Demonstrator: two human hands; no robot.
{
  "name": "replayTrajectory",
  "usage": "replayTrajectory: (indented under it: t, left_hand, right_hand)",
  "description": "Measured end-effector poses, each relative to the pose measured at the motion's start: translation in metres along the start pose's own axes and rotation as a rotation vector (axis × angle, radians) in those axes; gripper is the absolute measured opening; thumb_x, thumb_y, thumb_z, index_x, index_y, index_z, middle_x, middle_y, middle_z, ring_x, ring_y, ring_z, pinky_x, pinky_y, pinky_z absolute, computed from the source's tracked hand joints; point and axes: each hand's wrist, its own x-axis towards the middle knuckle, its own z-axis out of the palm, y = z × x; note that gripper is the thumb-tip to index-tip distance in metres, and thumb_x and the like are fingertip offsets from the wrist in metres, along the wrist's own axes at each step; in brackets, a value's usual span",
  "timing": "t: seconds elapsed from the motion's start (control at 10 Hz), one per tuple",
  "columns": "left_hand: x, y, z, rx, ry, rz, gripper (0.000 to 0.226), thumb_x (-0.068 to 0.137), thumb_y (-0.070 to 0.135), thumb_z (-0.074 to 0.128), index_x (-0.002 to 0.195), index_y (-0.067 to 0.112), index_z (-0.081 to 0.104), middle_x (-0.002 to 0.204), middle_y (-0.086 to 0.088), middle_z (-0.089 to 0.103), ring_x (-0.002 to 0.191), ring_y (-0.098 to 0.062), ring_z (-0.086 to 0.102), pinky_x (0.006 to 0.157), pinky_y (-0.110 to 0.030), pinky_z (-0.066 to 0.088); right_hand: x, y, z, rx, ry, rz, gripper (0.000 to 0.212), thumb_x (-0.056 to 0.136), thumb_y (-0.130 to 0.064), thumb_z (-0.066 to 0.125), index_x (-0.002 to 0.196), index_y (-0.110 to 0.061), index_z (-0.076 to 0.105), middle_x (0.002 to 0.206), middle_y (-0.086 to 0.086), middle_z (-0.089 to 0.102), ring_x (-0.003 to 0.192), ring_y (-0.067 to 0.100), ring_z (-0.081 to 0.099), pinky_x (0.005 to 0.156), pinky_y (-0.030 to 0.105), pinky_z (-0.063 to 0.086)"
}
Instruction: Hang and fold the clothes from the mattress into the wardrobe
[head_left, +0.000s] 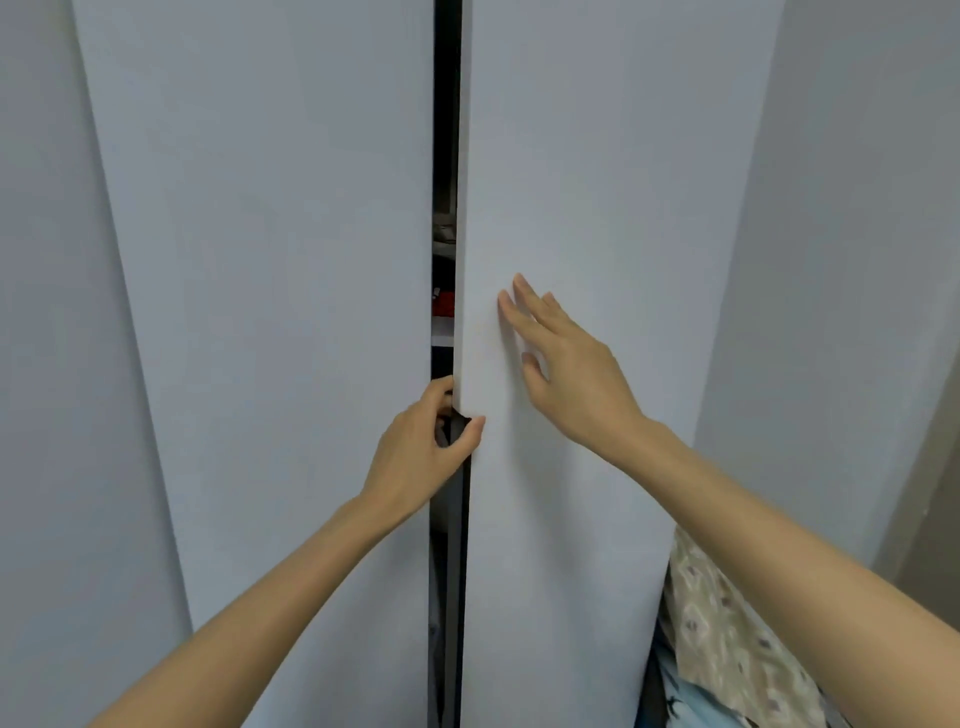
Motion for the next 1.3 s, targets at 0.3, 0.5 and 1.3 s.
replayTrajectory:
  t: [0.3, 0.5, 1.3]
  left_hand:
    - [0.065, -0.082, 0.001, 0.291, -0.004, 0.042, 0.09, 0.083, 0.068, 0.043, 0.145, 0.041, -0.016, 0.154, 0.009, -0.029, 0.14, -0.011, -0.031, 0.11, -0.05, -0.017]
    - [0.096, -0.11, 0.01, 0.399, -0.006, -0.037, 0.103, 0.082, 0.065, 0.052, 0.145, 0.033, -0.023, 0.15, 0.0, -0.039, 0.136, -0.019, -0.038, 0.105, -0.059, -0.02]
    - [0.073, -0.058, -0.032, 0.25, -0.123, -0.192, 0.067, 0.1, 0.039, 0.037, 0.15, 0.035, -0.006, 0.16, 0.006, -0.005, 0.147, -0.025, -0.005, 0.115, -0.056, 0.004]
  right_hand:
    - [0.053, 0.006, 0.072, -0.085, -0.056, 0.066, 0.078, 0.088, 0.007, 0.036, 0.153, -0.025, 0.007, 0.16, -0.012, -0.009, 0.148, 0.019, -0.005, 0.069, 0.02, 0.043]
    - [0.077, 0.012, 0.098, -0.121, -0.072, 0.139, 0.081, 0.086, 0.007, 0.037, 0.153, -0.026, 0.007, 0.16, -0.013, -0.01, 0.148, 0.018, -0.007, 0.069, 0.021, 0.042]
    - [0.055, -0.021, 0.048, 0.028, -0.146, 0.376, 0.055, 0.096, -0.022, 0.044, 0.149, -0.028, 0.03, 0.152, -0.002, 0.034, 0.137, 0.021, 0.032, 0.098, 0.035, 0.039]
